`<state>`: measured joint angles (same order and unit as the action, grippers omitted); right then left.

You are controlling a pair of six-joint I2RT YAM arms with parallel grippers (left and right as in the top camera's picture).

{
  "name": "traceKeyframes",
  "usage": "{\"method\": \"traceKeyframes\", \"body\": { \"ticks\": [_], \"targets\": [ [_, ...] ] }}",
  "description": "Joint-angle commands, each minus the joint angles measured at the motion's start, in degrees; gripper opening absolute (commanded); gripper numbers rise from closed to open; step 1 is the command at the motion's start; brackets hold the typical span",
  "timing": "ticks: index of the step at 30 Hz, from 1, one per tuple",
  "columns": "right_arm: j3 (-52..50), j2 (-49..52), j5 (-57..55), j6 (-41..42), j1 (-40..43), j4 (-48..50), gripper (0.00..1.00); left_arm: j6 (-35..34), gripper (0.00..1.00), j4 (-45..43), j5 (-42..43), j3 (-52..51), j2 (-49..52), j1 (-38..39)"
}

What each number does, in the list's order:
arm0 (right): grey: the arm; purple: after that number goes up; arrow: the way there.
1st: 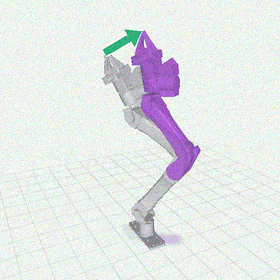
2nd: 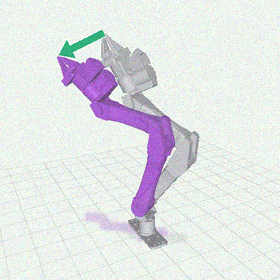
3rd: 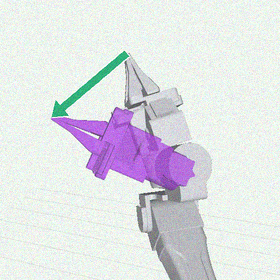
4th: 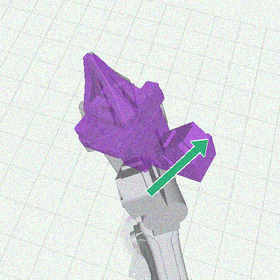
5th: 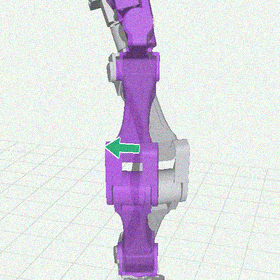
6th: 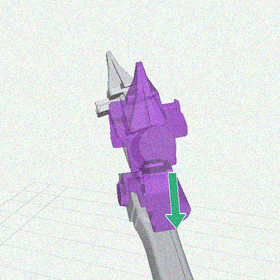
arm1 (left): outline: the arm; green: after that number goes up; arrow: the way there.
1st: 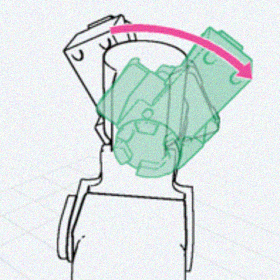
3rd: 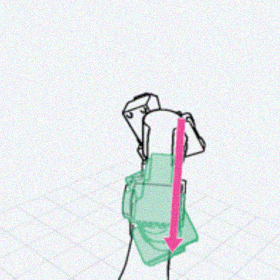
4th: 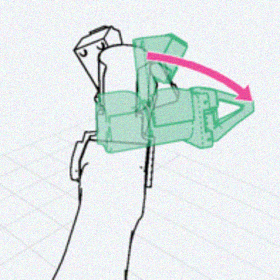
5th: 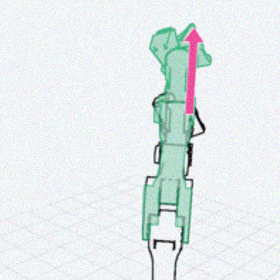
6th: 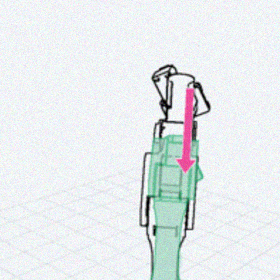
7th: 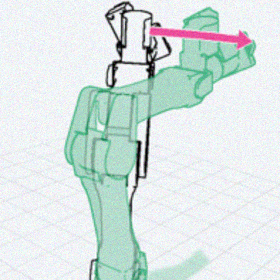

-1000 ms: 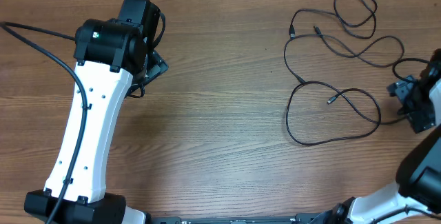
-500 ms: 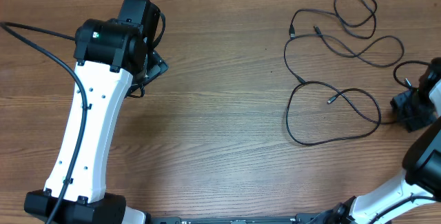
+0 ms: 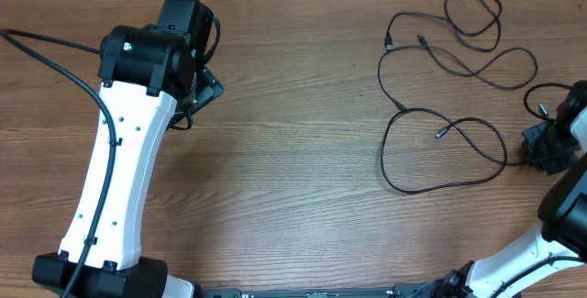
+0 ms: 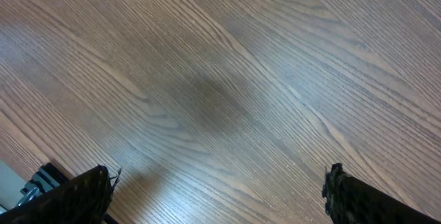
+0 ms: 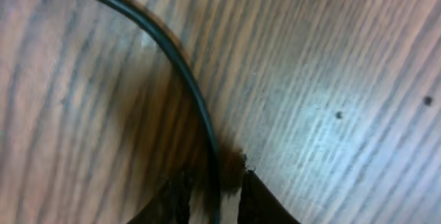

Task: Untangle cables

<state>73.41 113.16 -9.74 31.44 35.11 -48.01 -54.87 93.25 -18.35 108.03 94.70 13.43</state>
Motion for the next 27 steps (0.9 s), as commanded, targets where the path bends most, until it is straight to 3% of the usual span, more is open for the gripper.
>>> {"method": "traceKeyframes", "body": {
  "ticks": [1,3,9,16,27],
  "targets": [
    [-0.3,1.7,3.4,0.0,0.0,0.8,0.19,1.1,1.00,0.1,0.2,-0.2,0.5,0.1],
    [-0.3,1.7,4.6,0.0,0.0,1.5,0.11,1.1,1.00,0.1,0.2,-0.2,0.5,0.1],
    [0.2,1.7,5.8,0.1,0.0,1.3,0.04,1.1,1.00,-0.1,0.2,-0.2,0.5,0.1],
    [6.1,0.9,7.3,0.3,0.0,-3.7,0.04,1.1,1.00,-0.3,0.2,-0.2,0.5,0.1],
    [12.2,0.0,22.0,-1.2,0.1,-4.9,0.05,1.1,1.00,-0.3,0.2,-0.2,0.5,0.1]
  ]
}}
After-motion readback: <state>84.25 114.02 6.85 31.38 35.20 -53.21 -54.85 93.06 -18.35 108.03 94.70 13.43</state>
